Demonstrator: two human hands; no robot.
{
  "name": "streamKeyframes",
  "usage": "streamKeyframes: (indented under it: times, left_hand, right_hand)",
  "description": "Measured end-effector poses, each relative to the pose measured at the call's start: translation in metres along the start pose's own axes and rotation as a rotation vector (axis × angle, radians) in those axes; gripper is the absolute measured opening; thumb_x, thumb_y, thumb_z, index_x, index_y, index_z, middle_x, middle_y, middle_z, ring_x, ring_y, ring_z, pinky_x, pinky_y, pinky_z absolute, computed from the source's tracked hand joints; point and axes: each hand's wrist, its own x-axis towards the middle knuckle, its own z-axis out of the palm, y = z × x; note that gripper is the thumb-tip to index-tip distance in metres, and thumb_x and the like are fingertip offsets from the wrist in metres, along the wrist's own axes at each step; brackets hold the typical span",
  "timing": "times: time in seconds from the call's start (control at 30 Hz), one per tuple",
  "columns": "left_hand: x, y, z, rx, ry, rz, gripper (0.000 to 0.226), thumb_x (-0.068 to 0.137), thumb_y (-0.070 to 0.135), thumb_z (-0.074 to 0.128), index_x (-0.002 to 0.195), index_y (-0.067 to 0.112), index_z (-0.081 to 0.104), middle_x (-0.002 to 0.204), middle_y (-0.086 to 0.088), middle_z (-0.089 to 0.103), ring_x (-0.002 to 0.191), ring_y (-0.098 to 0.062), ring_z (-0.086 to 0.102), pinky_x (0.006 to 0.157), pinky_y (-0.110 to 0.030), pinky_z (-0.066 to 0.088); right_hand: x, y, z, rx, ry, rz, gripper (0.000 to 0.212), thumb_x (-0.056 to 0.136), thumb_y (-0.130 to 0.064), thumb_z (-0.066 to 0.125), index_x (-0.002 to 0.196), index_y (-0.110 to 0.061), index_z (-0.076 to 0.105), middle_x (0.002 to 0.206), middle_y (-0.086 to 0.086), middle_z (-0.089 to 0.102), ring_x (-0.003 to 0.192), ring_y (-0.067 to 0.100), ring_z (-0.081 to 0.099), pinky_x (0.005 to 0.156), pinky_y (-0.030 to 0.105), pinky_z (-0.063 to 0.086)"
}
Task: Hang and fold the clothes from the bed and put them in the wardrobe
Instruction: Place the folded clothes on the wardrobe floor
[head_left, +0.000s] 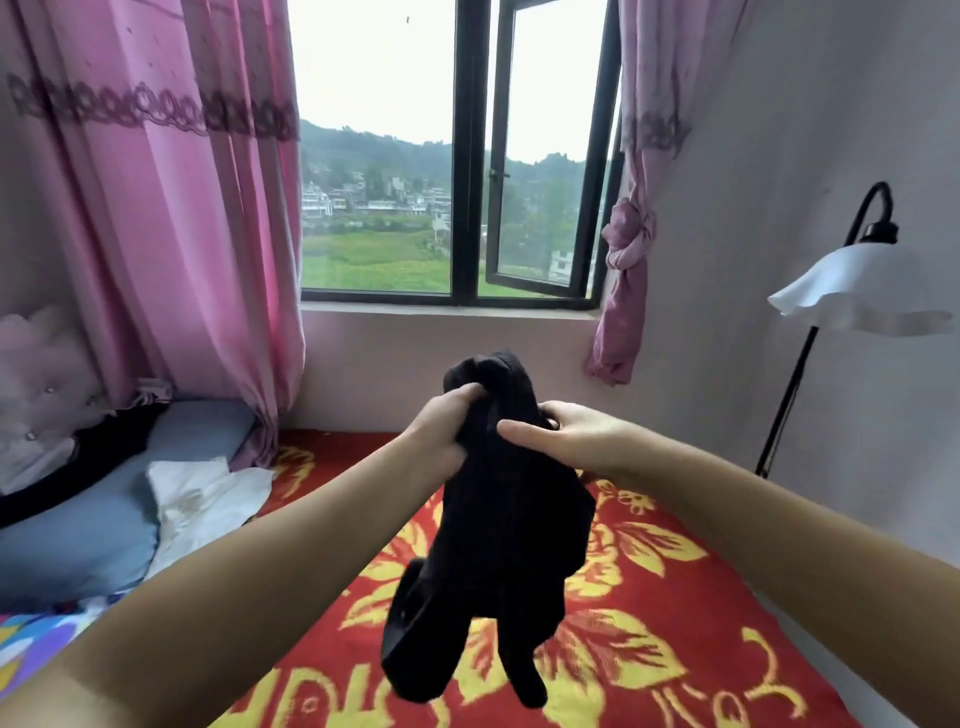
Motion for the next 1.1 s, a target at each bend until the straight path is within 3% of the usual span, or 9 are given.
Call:
streamKeyframes:
  times: [0.17,0.23,0.43,0.63,0.77,0.83,0.9,1.03,1.1]
  left_hand:
    - [0.003,-0.003,-0.025,0.275,0.027,-0.012,0.006,0.086,0.007,0.058,0.088,0.004,0.062,0.072,-0.011,0.066,0.057,-0.021,0.064,0.053,-0.026,0.053]
    - [0.004,0.004,-0.043,0.517,0.025,0.082,0.008,0.084,0.007,0.060,0.090,0.005,0.065,0.072,-0.006,0.071,0.063,-0.018,0.068,0.059,-0.026,0.054]
    - [0.010,0.031,-0.052,0.932,0.236,0.493,0.032,0.088,0.017,0.062,0.119,0.015,0.053,0.094,-0.003,0.059,0.083,-0.014,0.059,0.073,-0.021,0.046]
    - [-0.034,0.012,0.002,0.774,0.065,0.956,0.041,0.087,0.051,0.053,0.121,0.032,0.039,0.107,0.010,0.053,0.096,0.002,0.054,0.079,-0.011,0.046]
    - [-0.036,0.008,0.005,1.044,-0.112,0.644,0.061,0.082,0.030,0.067,0.136,0.028,0.038,0.112,0.004,0.060,0.102,-0.011,0.058,0.088,-0.027,0.047]
    - [-0.034,0.010,-0.002,1.108,-0.094,0.611,0.020,0.083,0.011,0.057,0.102,0.017,0.062,0.081,0.004,0.061,0.080,-0.016,0.057,0.075,-0.028,0.045]
    - [-0.032,0.014,-0.008,1.008,-0.113,0.589,0.012,0.085,0.007,0.053,0.080,0.012,0.063,0.066,0.005,0.055,0.066,-0.015,0.053,0.067,-0.028,0.042]
    - [-0.044,0.032,-0.006,0.933,-0.574,0.308,0.021,0.093,0.034,0.059,0.108,0.023,0.068,0.098,-0.003,0.070,0.089,-0.014,0.066,0.075,-0.024,0.051]
    - [-0.045,0.036,-0.001,0.901,-0.518,0.372,0.025,0.096,0.030,0.054,0.115,0.016,0.064,0.107,-0.011,0.068,0.098,-0.020,0.066,0.085,-0.034,0.054]
  right_hand:
    - [0.024,0.013,-0.020,-0.178,0.472,-0.054,0.024,0.096,-0.011,0.045,0.095,0.000,0.066,0.093,0.017,0.069,0.087,0.028,0.061,0.074,0.033,0.043]
    - [0.029,0.005,-0.038,0.110,0.482,0.009,0.026,0.098,-0.012,0.043,0.102,0.001,0.066,0.092,0.019,0.068,0.083,0.029,0.064,0.080,0.039,0.052]
    - [0.041,-0.031,-0.054,0.560,0.423,0.080,0.018,0.096,-0.007,0.048,0.087,-0.006,0.063,0.067,0.008,0.060,0.042,0.012,0.057,0.042,0.020,0.050]
    - [0.052,-0.043,-0.044,0.899,0.402,0.103,0.034,0.098,0.006,0.024,0.080,0.002,0.053,0.069,0.013,0.061,0.059,0.019,0.062,0.047,0.028,0.055]
    - [0.050,-0.044,-0.035,0.884,0.424,0.065,0.033,0.095,0.008,0.028,0.075,0.001,0.052,0.059,0.011,0.059,0.041,0.014,0.060,0.037,0.023,0.049]
    - [0.048,-0.044,-0.041,0.812,0.446,0.031,0.031,0.094,0.008,0.032,0.078,-0.004,0.056,0.069,0.010,0.055,0.052,0.016,0.060,0.038,0.022,0.048]
    - [0.044,-0.044,-0.048,0.703,0.452,0.029,0.034,0.094,0.005,0.032,0.082,-0.009,0.060,0.073,0.008,0.054,0.061,0.017,0.056,0.039,0.022,0.049]
    - [0.029,-0.046,-0.067,0.565,0.362,0.064,0.032,0.095,-0.004,0.041,0.088,-0.010,0.071,0.074,0.009,0.055,0.057,0.018,0.052,0.043,0.021,0.048]
    - [0.018,-0.046,-0.080,0.293,0.199,0.023,0.026,0.096,-0.014,0.051,0.094,-0.016,0.076,0.092,0.014,0.066,0.074,0.022,0.063,0.065,0.028,0.057]
